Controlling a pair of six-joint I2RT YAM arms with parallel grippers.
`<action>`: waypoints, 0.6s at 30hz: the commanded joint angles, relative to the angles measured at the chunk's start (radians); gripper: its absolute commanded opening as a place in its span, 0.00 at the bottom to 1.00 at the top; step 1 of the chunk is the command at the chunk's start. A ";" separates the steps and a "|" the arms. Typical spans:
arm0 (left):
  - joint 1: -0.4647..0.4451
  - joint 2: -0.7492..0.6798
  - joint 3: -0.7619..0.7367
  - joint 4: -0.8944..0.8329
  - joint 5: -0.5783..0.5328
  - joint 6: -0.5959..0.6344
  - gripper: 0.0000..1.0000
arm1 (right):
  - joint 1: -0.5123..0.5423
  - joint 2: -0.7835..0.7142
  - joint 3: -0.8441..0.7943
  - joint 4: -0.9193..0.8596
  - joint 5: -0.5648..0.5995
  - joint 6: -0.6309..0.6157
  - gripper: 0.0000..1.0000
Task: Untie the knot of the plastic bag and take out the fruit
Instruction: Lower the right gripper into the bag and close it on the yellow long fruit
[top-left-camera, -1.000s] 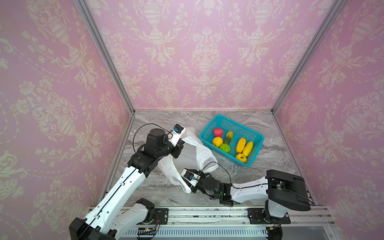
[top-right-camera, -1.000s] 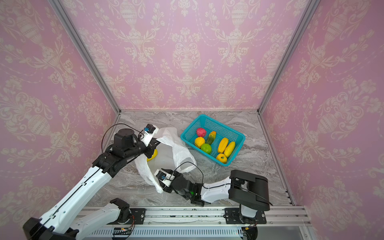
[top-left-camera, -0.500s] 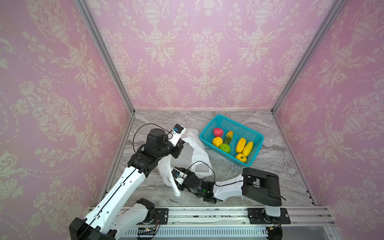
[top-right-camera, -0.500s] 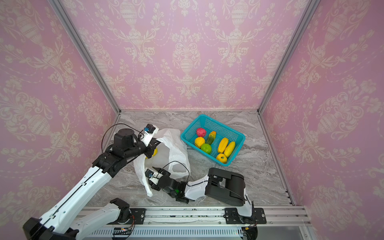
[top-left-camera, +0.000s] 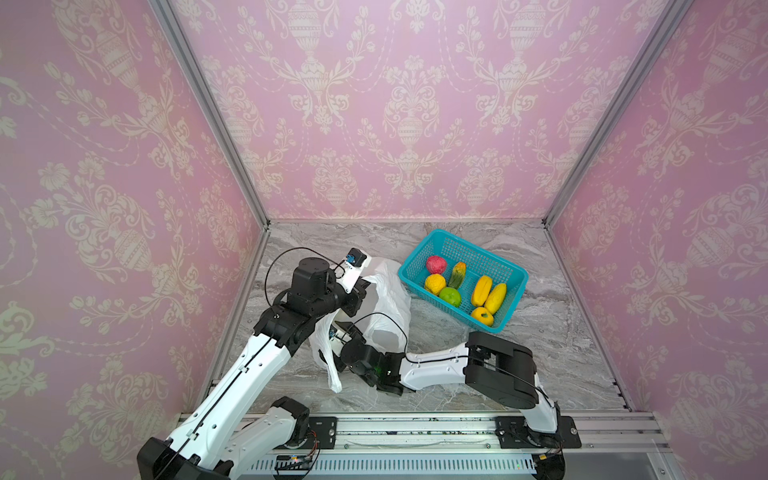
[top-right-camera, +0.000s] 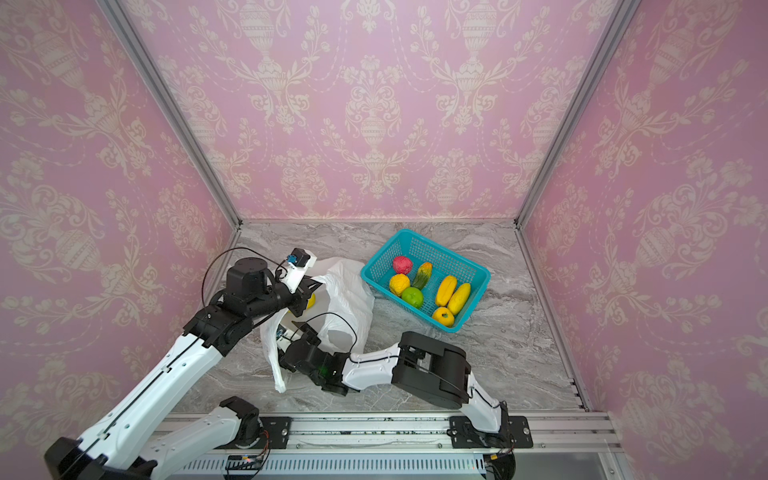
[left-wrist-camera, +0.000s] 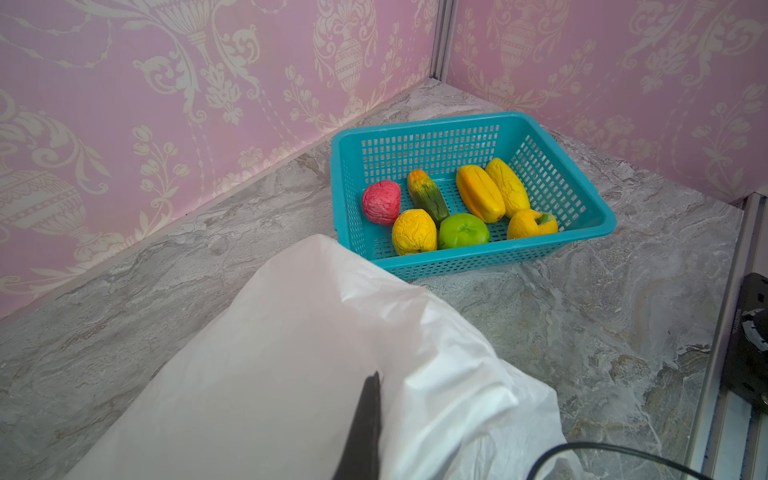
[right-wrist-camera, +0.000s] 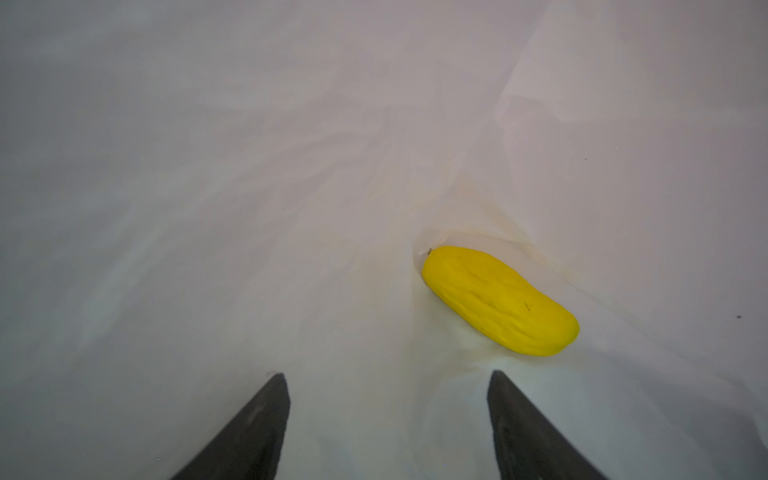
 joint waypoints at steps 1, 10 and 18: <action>0.007 -0.020 -0.006 -0.004 0.006 0.018 0.00 | -0.001 0.049 0.108 -0.203 0.122 0.079 0.79; 0.007 -0.023 -0.006 0.000 0.016 0.015 0.00 | -0.083 0.080 0.230 -0.466 0.207 0.310 0.89; 0.007 -0.023 -0.006 0.001 0.026 0.015 0.00 | -0.150 0.078 0.222 -0.393 0.048 0.294 1.00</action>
